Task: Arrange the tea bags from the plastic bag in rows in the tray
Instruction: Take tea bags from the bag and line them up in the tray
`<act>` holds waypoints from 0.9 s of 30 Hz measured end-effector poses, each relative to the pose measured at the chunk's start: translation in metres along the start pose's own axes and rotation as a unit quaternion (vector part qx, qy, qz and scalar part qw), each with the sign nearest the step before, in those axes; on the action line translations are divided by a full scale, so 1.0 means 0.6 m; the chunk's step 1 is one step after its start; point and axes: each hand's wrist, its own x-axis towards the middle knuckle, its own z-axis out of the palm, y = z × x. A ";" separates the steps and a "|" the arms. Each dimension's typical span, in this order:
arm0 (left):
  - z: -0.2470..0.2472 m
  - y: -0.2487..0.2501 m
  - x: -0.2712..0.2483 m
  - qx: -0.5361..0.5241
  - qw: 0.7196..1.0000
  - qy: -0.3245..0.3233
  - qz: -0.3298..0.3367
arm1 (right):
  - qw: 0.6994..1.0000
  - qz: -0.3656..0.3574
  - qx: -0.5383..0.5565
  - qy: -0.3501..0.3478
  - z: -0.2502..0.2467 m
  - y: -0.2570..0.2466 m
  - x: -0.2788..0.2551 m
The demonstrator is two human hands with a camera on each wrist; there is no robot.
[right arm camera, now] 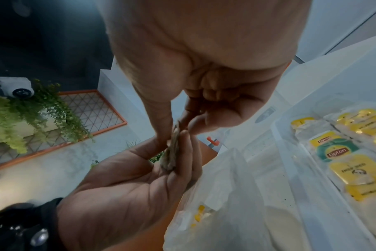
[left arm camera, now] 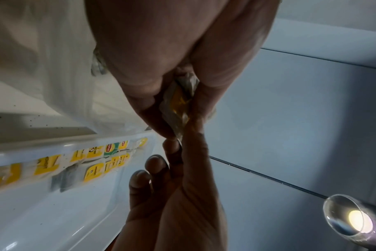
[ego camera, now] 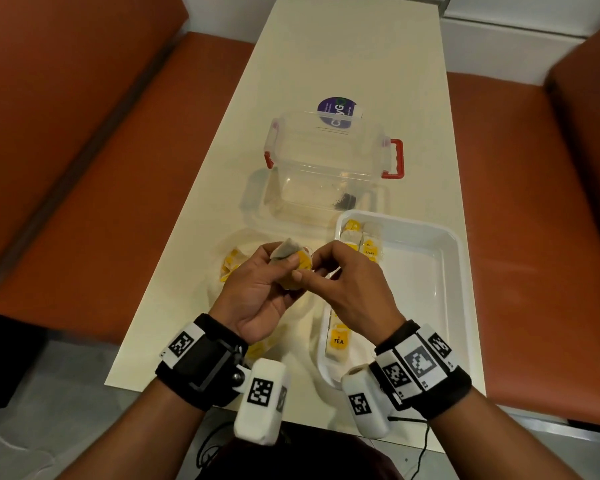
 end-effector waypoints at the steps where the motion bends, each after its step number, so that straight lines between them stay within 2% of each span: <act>1: 0.002 -0.001 0.000 -0.002 1.000 -0.001 -0.004 | 1.000 0.004 0.010 -0.002 -0.002 0.002 0.001; 6: 0.005 0.004 -0.002 -0.008 0.999 -0.028 -0.014 | 0.996 0.043 0.078 -0.009 -0.014 0.009 0.008; 12: 0.008 0.003 -0.003 0.069 0.997 -0.024 -0.038 | 0.984 0.066 0.167 -0.015 -0.043 0.000 0.008; 16: 0.008 0.001 -0.003 0.115 0.991 -0.038 -0.046 | 0.983 0.061 0.174 -0.019 -0.060 -0.007 0.011; 21: 0.016 0.000 -0.006 0.175 0.980 -0.078 -0.055 | 0.985 0.043 0.155 -0.057 -0.086 -0.005 0.011; 27: 0.027 -0.018 0.003 0.271 0.959 -0.068 -0.054 | 0.988 0.041 0.141 -0.053 -0.109 0.011 0.007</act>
